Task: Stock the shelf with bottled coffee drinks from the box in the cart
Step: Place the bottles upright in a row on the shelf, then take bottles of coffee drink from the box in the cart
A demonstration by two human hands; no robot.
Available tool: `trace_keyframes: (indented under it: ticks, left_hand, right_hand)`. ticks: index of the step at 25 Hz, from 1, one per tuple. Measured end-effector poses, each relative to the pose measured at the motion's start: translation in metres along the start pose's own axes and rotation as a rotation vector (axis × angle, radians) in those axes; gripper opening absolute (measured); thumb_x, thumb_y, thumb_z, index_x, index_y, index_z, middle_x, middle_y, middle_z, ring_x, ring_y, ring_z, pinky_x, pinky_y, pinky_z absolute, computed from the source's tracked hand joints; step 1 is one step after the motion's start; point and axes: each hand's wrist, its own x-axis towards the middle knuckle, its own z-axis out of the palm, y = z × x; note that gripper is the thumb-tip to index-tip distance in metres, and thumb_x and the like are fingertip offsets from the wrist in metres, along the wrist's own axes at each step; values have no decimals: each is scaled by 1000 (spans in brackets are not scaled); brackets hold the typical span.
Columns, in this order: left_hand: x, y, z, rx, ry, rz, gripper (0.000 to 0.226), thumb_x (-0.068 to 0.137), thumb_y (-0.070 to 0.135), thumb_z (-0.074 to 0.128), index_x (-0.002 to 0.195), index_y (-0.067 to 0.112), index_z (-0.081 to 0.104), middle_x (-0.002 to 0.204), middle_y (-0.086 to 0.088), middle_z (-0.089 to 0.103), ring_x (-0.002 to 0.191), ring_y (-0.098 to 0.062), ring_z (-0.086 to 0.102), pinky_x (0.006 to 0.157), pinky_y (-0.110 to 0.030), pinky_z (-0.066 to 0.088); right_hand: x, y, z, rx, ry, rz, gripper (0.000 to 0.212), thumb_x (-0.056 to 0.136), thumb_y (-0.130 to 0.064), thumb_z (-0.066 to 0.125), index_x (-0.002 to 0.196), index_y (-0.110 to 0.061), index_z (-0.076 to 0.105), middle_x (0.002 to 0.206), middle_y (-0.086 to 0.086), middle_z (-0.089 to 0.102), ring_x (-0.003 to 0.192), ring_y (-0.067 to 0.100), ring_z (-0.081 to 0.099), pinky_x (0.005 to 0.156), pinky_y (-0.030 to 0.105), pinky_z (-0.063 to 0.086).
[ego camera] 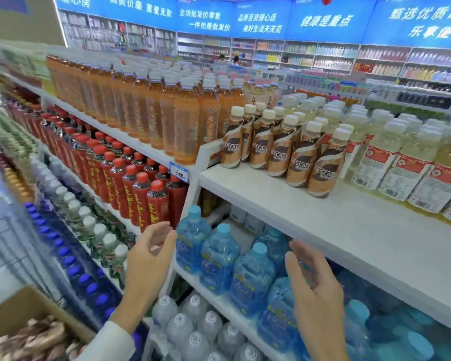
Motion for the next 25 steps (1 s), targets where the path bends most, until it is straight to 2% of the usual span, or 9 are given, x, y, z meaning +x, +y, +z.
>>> trace_keyframes:
  ticks: [6, 9, 11, 13, 15, 17, 19, 21, 25]
  left_hand:
    - [-86, -68, -87, 49, 163, -257, 15, 98, 26, 66, 111, 27, 71, 104, 17, 74, 98, 5, 67, 80, -13, 50]
    - [-122, -110, -129, 76, 278, -432, 14, 96, 22, 69, 110, 22, 73, 105, 9, 76, 100, -6, 71, 85, -22, 55]
    - [-143, -138, -155, 89, 350, -524, 12, 95, 17, 71, 105, 24, 73, 98, 13, 77, 97, -6, 71, 80, -12, 52]
    - [-160, -162, -181, 113, 407, -605, 12, 93, 18, 74, 100, 27, 73, 91, 19, 76, 91, -2, 72, 74, -7, 50]
    - [-172, -183, -204, 105, 470, -669, 11, 91, 21, 77, 101, 24, 73, 93, 9, 78, 93, -14, 73, 88, -28, 57]
    - [-179, -203, -227, 97, 542, -751, 11, 92, 19, 75, 100, 27, 73, 93, 5, 79, 93, -15, 74, 90, -38, 58]
    - [-180, -215, -245, 118, 559, -804, 11, 95, 26, 72, 98, 36, 71, 91, 14, 77, 89, -3, 72, 78, -24, 57]
    - [-176, -228, -264, 137, 567, -856, 9, 96, 31, 70, 99, 39, 69, 94, 15, 76, 91, -1, 70, 72, -18, 52]
    - [-158, -259, -289, 120, 588, -939, 13, 99, 33, 65, 112, 31, 65, 112, 12, 71, 102, -4, 66, 82, -22, 51]
  right_hand:
    - [-81, 75, 66, 68, -174, 260, 18, 89, -11, 75, 97, -27, 76, 102, -8, 78, 90, -6, 69, 78, 5, 49]
    - [-109, 99, 106, 22, -275, 362, 18, 88, 1, 73, 98, -15, 75, 102, 8, 77, 90, 6, 70, 74, 3, 48]
    - [-122, 109, 134, -18, -317, 405, 20, 87, 12, 66, 98, -4, 71, 104, 20, 73, 98, 23, 68, 74, 4, 47]
    - [-134, 116, 161, -32, -432, 447, 21, 86, 20, 62, 102, 7, 67, 103, 27, 68, 91, 18, 69, 73, 5, 46]
    - [-142, 116, 190, -25, -559, 522, 26, 84, 24, 62, 109, 17, 63, 107, 35, 65, 77, 9, 68, 82, 15, 50]
    - [-151, 124, 216, -67, -618, 581, 31, 82, 28, 61, 113, 23, 59, 108, 41, 63, 88, 25, 71, 95, 35, 50]
    - [-166, 130, 241, -148, -688, 598, 33, 82, 29, 60, 114, 23, 58, 96, 32, 65, 72, 5, 73, 78, 13, 53]
    - [-180, 139, 266, -202, -717, 621, 31, 84, 23, 64, 114, 19, 60, 92, 28, 66, 55, -9, 64, 62, 4, 48]
    - [-197, 148, 309, -311, -784, 658, 21, 88, 6, 71, 106, -6, 68, 104, 22, 71, 82, 17, 66, 64, 4, 48]
